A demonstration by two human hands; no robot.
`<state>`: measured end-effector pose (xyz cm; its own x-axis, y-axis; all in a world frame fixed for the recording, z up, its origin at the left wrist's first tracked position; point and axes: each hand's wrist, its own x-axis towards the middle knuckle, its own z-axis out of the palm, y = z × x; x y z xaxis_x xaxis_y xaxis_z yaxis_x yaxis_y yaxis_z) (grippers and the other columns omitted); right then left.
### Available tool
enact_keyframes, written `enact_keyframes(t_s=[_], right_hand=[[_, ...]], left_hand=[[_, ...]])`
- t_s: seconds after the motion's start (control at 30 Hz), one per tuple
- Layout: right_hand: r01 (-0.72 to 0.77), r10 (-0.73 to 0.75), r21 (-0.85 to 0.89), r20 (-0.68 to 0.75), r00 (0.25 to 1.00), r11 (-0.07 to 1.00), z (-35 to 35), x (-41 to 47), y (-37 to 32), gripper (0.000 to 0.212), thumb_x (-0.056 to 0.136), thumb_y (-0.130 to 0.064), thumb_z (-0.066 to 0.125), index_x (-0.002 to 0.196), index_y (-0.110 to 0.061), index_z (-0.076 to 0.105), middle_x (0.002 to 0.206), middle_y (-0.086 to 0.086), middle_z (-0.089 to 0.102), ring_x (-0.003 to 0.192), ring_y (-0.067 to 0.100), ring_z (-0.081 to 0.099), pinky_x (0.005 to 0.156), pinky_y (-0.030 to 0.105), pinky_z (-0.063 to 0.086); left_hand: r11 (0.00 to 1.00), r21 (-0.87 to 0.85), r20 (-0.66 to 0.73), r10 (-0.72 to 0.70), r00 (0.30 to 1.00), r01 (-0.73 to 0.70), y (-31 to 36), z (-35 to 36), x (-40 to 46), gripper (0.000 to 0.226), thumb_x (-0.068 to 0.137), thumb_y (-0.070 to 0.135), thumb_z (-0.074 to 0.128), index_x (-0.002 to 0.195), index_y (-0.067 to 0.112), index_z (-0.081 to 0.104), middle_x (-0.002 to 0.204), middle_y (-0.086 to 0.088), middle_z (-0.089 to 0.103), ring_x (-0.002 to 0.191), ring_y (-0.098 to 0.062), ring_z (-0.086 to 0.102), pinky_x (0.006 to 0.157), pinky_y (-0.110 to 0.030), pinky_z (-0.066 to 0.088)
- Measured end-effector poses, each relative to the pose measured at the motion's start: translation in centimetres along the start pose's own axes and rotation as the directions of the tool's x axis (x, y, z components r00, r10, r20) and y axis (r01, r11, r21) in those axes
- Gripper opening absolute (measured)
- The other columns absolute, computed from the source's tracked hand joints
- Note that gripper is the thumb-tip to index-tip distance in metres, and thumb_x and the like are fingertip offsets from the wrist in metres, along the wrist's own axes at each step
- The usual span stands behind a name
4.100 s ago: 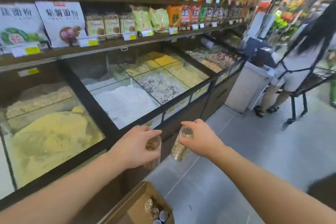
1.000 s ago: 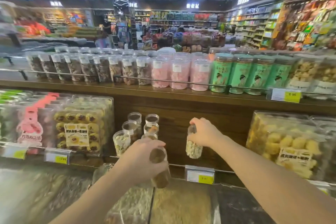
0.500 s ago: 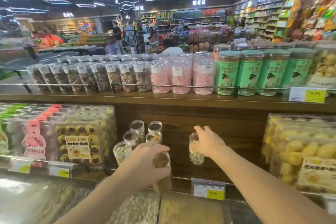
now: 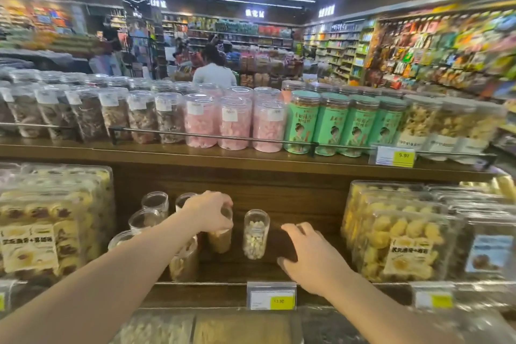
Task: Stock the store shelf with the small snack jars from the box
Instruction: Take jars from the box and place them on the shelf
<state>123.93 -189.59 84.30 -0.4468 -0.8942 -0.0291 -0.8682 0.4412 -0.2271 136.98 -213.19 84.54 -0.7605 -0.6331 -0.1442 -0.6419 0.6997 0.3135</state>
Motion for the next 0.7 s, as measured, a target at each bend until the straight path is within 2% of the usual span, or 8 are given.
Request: enact_keyframes(t_s=[0.17,0.3,0.47,0.6,0.7], right_hand=[[-0.013,0.013,-0.008,0.0,1.0,1.0,0.5,-0.1,0.0,0.071,0.097,-0.047,0.061,0.157,-0.036,0.025,0.16,-0.004,0.03,0.145,0.023,0.037,0.107,0.035,0.048],[-0.003,0.003,-0.021,0.001,1.0,1.0,0.6,0.2,-0.7,0.072,0.097,-0.046,0.062,0.157,-0.034,0.025,0.159,-0.002,0.032,0.142,0.023,0.04,0.104,0.034,0.05],[0.04,-0.04,-0.034,-0.009,0.999,0.999,-0.5,0.8,-2.6,0.073,0.096,-0.045,0.065,0.157,-0.031,0.027,0.157,0.001,0.036,0.137,0.02,0.044,0.099,0.03,0.05],[0.088,-0.089,-0.06,-0.013,0.996,0.994,-1.4,0.6,-4.3,0.075,0.094,-0.04,0.069,0.156,-0.03,0.027,0.155,0.003,0.037,0.135,0.022,0.045,0.098,0.032,0.053],[0.152,-0.152,-0.055,0.002,0.988,0.987,-1.8,0.0,-5.7,0.073,0.094,-0.034,0.068,0.156,-0.028,0.03,0.152,0.003,0.039,0.133,0.024,0.046,0.099,0.034,0.053]], left_hand=[[0.998,-0.06,-0.001,-0.027,1.0,0.027,-0.3,1.0,1.3,0.058,0.085,0.035,0.075,0.14,0.026,0.058,0.123,0.004,0.066,0.11,-0.019,0.064,0.093,-0.036,0.056],[0.999,-0.032,-0.088,-0.025,0.996,0.022,0.0,-0.4,-0.4,0.05,0.088,0.038,0.07,0.137,0.031,0.059,0.124,0.004,0.066,0.105,-0.017,0.065,0.086,-0.031,0.055],[1.0,-0.006,-0.131,-0.029,0.991,0.028,-0.3,-2.7,-5.3,0.046,0.088,0.046,0.07,0.132,0.034,0.061,0.123,0.008,0.066,0.105,-0.013,0.064,0.092,-0.038,0.057],[0.999,0.006,-0.16,-0.047,0.986,0.048,-0.2,-4.1,-10.6,0.039,0.092,0.042,0.066,0.129,0.033,0.062,0.122,0.01,0.065,0.1,-0.011,0.064,0.082,-0.029,0.056],[0.996,0.003,-0.207,-0.092,0.974,0.094,-0.4,-4.2,-14.9,0.036,0.092,0.05,0.062,0.126,0.039,0.063,0.115,0.014,0.066,0.093,-0.009,0.064,0.081,-0.031,0.057]])
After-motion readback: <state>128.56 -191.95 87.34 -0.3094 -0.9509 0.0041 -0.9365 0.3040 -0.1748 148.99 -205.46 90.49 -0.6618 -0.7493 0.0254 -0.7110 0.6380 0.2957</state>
